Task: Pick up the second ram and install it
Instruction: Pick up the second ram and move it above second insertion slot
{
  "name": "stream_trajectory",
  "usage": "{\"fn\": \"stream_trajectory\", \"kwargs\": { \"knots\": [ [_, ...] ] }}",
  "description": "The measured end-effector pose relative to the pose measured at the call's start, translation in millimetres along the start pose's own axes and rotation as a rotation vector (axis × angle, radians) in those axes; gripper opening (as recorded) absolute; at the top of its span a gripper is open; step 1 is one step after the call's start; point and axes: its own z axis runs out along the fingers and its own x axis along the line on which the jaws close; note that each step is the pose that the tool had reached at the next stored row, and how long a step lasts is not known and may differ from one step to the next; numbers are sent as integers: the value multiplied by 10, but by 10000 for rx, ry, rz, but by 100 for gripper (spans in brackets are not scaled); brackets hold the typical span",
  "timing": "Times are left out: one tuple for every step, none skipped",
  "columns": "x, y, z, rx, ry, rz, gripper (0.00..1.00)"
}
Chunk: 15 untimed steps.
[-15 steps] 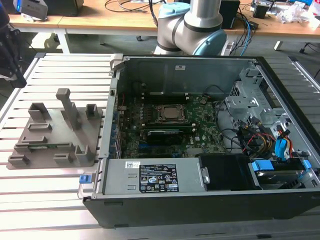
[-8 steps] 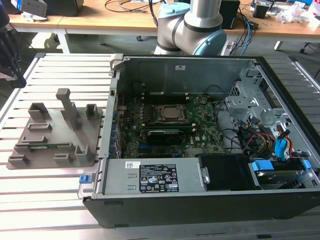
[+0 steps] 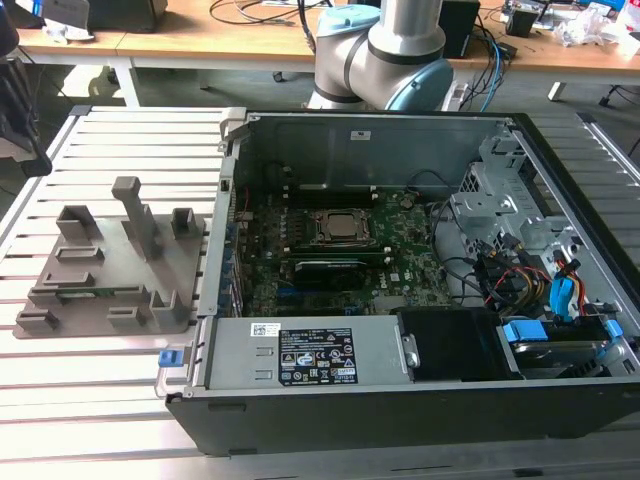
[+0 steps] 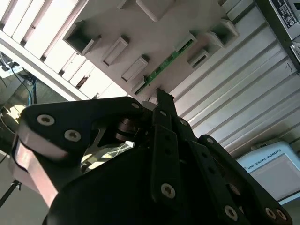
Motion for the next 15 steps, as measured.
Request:
{"fn": "stream_trajectory", "kwargs": {
  "knots": [
    [0,0,0,-2,3,-187,11],
    [0,0,0,-2,6,-366,11],
    [0,0,0,-4,9,-550,11],
    [0,0,0,-6,11,-688,11],
    [0,0,0,-6,13,-794,11],
    [0,0,0,-7,16,-960,11],
    [0,0,0,-8,18,-1120,11],
    [0,0,0,-10,22,-1340,11],
    [0,0,0,-11,24,-1496,11],
    [0,0,0,-12,28,-1708,11],
    [0,0,0,-14,32,-1974,11],
    [0,0,0,-16,38,-2309,11],
    [0,0,0,-17,41,-2505,11],
    [0,0,0,-19,44,-2716,11],
    [0,0,0,-20,47,-2889,11]
  ]
}}
